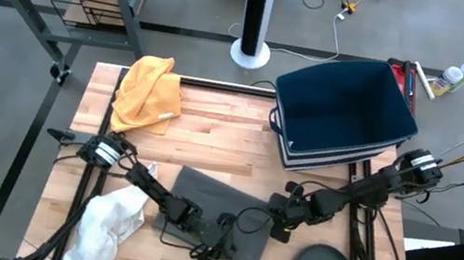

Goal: Fold kitchen towel into neat rectangle
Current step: Fold the gray towel

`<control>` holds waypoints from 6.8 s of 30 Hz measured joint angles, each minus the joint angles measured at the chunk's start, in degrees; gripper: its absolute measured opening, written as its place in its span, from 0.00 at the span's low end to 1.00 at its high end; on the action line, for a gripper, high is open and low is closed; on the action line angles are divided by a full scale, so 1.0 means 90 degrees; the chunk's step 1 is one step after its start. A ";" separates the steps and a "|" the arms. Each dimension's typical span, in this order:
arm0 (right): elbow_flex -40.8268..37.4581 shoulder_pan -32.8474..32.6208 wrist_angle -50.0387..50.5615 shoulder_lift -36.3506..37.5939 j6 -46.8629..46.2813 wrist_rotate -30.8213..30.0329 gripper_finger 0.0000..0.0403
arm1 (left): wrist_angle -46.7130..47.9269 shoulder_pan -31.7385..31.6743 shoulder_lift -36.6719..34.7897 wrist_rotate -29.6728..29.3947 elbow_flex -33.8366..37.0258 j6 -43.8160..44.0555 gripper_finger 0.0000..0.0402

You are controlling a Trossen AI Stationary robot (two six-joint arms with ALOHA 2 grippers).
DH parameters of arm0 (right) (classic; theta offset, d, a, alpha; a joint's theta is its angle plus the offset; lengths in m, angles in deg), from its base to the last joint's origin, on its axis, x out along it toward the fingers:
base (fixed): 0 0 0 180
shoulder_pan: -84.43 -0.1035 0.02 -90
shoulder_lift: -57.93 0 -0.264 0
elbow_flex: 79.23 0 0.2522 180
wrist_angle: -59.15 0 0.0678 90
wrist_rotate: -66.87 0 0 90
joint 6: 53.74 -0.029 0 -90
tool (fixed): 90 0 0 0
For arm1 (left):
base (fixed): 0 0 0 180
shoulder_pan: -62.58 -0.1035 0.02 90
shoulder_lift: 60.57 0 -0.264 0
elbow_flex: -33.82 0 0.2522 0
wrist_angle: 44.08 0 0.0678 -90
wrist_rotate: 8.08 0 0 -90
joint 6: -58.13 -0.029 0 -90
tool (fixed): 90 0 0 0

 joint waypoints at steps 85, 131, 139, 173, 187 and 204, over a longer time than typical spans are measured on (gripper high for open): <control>-0.0303 0.0064 0.0377 0.0465 -0.0077 -0.0010 0.00 | -0.0852 -0.0185 -0.3082 -0.1786 0.3932 -0.0075 0.30; 0.1227 0.0132 -0.0339 0.0177 0.1223 -0.0658 0.00 | -0.0842 0.0195 -0.3080 -0.2024 0.3709 0.0114 0.30; -0.0246 -0.0052 -0.5357 -0.0619 0.0798 -0.2761 0.00 | -0.0842 0.0287 -0.3080 -0.2071 0.3699 0.0138 0.30; 0.0395 0.0232 -0.8031 -0.2863 0.1328 -0.4546 0.00 | -0.0740 0.0271 -0.3101 -0.2126 0.3711 0.0118 0.30; 0.1118 0.0558 -0.6300 -0.3462 0.0496 -0.3967 0.00 | 0.0222 0.0097 -0.3496 -0.2650 0.3779 0.0249 0.30; 0.2294 0.0776 -0.6346 -0.4161 0.0823 -0.3647 0.00 | -0.1968 -0.0672 -0.3478 -0.2382 0.5326 0.0522 0.22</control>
